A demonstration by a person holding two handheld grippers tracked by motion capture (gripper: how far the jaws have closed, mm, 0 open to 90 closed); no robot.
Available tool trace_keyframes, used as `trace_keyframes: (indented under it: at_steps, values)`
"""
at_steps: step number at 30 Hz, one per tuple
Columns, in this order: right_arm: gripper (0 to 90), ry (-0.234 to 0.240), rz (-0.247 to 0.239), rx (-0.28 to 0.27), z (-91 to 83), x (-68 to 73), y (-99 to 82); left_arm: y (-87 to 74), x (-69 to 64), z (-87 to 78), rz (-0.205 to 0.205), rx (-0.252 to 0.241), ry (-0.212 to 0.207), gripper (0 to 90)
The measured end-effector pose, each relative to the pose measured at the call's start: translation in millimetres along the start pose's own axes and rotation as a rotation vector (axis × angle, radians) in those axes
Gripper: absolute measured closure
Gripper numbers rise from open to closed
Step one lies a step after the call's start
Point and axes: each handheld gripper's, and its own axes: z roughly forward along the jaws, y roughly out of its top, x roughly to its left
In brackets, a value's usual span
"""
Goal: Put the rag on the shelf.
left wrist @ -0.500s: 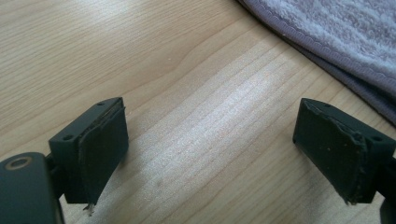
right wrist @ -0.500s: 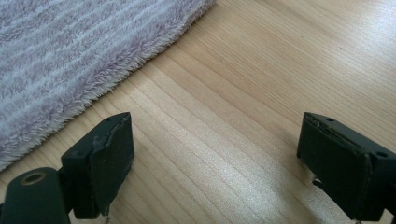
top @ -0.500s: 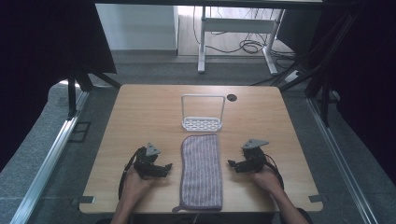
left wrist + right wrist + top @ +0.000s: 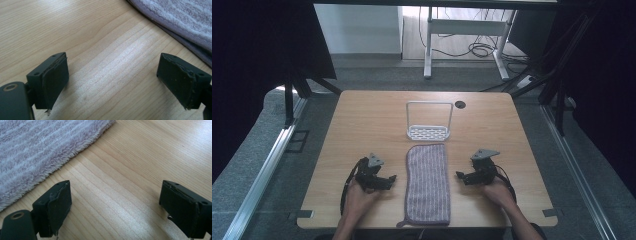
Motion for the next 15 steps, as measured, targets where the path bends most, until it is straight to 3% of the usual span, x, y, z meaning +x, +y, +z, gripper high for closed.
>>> trace_keyframes:
  at_steps: [15]
  values:
    - [13.4,0.007,0.006,0.033,-1.1,0.7,4.4,0.4,0.2,-0.2,-0.002,-0.006,0.003,12.7]
